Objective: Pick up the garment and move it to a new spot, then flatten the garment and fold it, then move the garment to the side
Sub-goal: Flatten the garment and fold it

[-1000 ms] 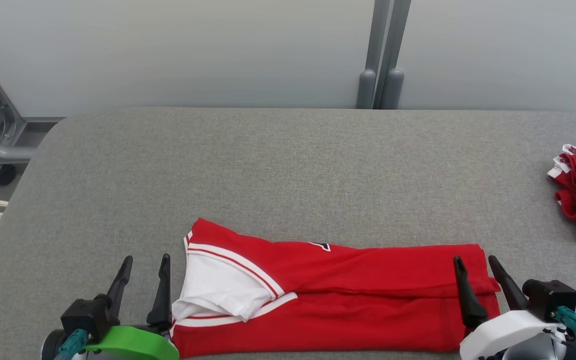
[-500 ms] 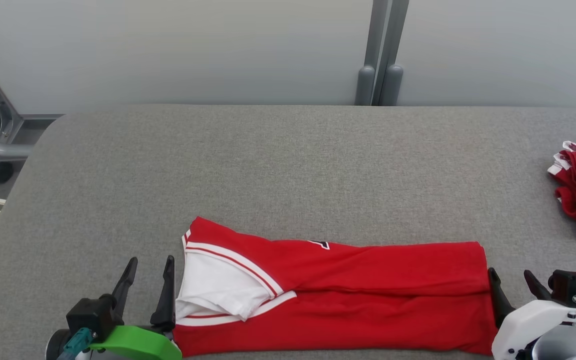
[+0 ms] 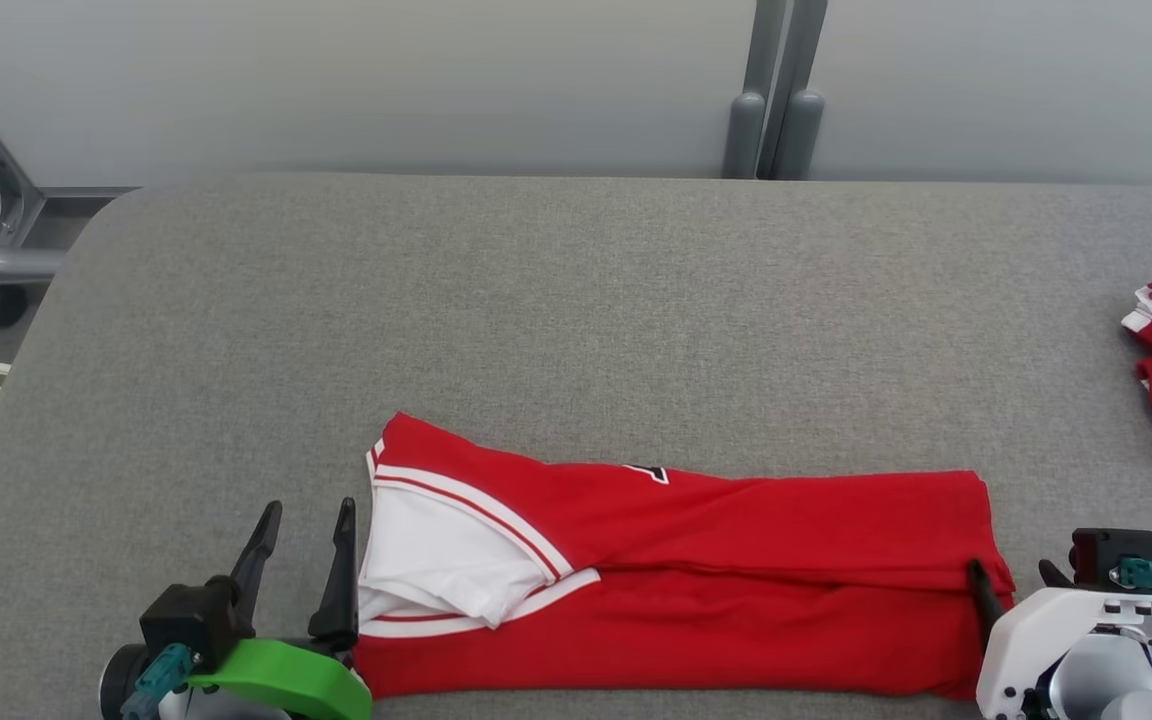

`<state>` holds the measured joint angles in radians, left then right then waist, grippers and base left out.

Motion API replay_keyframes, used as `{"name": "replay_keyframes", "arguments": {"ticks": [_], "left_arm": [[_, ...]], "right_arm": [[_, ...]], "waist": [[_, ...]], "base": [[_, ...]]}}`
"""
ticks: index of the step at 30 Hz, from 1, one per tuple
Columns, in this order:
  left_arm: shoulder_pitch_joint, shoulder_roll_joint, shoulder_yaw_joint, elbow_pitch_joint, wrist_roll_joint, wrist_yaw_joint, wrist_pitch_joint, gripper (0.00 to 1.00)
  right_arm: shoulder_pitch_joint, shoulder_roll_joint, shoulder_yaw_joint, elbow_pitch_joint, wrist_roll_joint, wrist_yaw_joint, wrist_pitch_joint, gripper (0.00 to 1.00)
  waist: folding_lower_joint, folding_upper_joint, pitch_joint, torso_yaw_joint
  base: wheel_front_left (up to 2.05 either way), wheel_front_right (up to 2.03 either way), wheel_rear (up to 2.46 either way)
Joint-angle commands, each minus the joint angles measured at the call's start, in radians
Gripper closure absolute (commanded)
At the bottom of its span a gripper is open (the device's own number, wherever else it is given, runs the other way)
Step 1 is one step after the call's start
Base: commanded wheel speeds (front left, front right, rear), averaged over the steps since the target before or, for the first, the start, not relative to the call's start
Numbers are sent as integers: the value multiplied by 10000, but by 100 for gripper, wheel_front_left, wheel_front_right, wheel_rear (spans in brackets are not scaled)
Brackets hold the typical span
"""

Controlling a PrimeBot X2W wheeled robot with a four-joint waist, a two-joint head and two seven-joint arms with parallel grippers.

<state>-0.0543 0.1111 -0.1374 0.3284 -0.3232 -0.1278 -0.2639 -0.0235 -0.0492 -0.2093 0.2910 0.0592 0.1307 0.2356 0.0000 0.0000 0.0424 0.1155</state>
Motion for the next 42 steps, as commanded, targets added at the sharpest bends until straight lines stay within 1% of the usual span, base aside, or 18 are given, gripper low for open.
{"name": "replay_keyframes", "arguments": {"ticks": [1, 4, 8, 15, 20, 22, 23, 27, 31, 37, 42], "left_arm": [[-186, 32, -38, 8, -14, -38, -6, 0], [-251, 98, -100, 6, -62, -39, -6, 0], [-285, 137, -160, 9, -104, -40, -6, 0], [-323, 185, -180, -21, -117, -32, -6, 0], [-378, 187, -194, -8, -138, -32, -6, 0], [-387, 175, -181, 6, -142, -33, -6, 0], [-383, 166, -174, 15, -155, -33, -6, 0], [-371, 143, -161, 35, -188, -33, -6, 0], [-396, 118, -175, 46, -203, -33, -6, 0], [-371, 149, -139, 80, -203, -33, -6, 0], [-327, 131, -43, 35, -201, -33, -6, 0]], "right_arm": [[-134, -29, -29, 93, 0, -4, -129, 0], [-160, -27, -75, 368, 70, -4, -137, 0], [-247, -30, -116, 840, 348, -4, 253, 0], [-381, 3, -102, 1371, 885, -4, 551, 0], [-560, 25, -208, 1713, 1224, -4, 1211, 0], [-642, 40, -209, 1633, 1363, -2, 1478, 31], [-663, 45, -191, 1563, 1402, -2, 1618, 54], [-717, 36, -208, 1204, 1428, -2, 2151, 100], [-608, -22, -437, 848, 1250, -11, 2464, 100], [-599, -56, -824, 464, 1005, -14, 2456, 100], [-617, -57, -1402, 19, 761, -13, 2292, 100]], "waist": [[0, 0, 74, 75], [0, 0, 164, 155], [0, 0, 274, 268], [0, 0, 364, 390], [0, 0, 392, 463], [0, 0, 387, 474], [0, 0, 383, 475], [0, 0, 377, 468], [0, 0, 367, 469], [0, 0, 352, 423], [0, 0, 339, 365]], "base": [[0, 0, 0], [0, 0, 0], [0, 0, 0], [0, 0, 0], [0, 0, 0], [0, 0, 0], [0, 0, 0], [0, 0, 0], [0, 0, 0], [0, 0, 0], [0, 0, 0]]}}
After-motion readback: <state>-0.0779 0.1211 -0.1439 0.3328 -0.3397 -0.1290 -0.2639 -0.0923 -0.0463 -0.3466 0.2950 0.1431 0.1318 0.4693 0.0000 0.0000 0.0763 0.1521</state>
